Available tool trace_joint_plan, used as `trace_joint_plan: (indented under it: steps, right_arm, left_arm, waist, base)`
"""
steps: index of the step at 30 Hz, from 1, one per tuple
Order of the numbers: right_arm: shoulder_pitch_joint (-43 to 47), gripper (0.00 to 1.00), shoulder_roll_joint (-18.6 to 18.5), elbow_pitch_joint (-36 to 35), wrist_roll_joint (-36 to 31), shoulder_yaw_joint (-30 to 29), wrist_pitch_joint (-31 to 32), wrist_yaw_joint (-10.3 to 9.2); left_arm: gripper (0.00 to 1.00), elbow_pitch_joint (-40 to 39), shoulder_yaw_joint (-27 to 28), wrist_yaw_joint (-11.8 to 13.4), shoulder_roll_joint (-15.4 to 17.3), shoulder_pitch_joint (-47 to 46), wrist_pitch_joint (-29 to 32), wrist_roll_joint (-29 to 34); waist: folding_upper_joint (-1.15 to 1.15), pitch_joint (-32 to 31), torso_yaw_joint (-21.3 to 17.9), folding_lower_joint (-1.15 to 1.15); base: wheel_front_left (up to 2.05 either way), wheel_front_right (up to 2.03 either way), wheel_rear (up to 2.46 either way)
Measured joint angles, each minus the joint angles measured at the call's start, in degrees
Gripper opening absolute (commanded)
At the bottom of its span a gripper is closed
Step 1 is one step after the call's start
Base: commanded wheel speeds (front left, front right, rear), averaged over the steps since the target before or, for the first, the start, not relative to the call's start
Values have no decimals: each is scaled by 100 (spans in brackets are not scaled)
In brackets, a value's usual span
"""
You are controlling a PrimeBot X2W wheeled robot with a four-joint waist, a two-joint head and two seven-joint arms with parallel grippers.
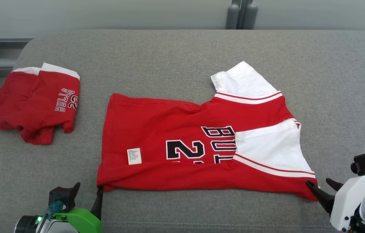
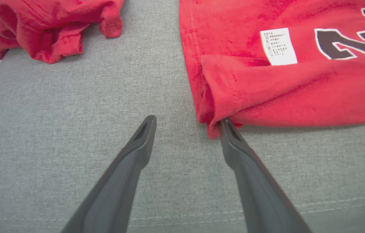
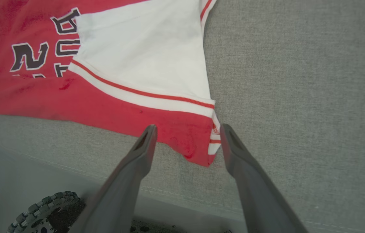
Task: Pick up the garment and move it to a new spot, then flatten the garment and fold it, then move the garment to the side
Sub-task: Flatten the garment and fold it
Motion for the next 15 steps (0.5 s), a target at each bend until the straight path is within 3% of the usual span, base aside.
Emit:
trace_joint_plan:
  steps: [12,15]
  right_arm:
    - [177,100,508,-246,-325,-85,-1370,-2]
    - [176,100,793,-103,-471,-159,-1774,-3]
  left_arm:
    - [100,-430,372,343,-238,86,-821,-119]
    - [100,-594,478,449,-288,124,-1004,-97]
  waist:
    - [0,-399,156,0]
    - [0,-533,174,0]
  base:
    - [0,0,0]
    - [0,0,0]
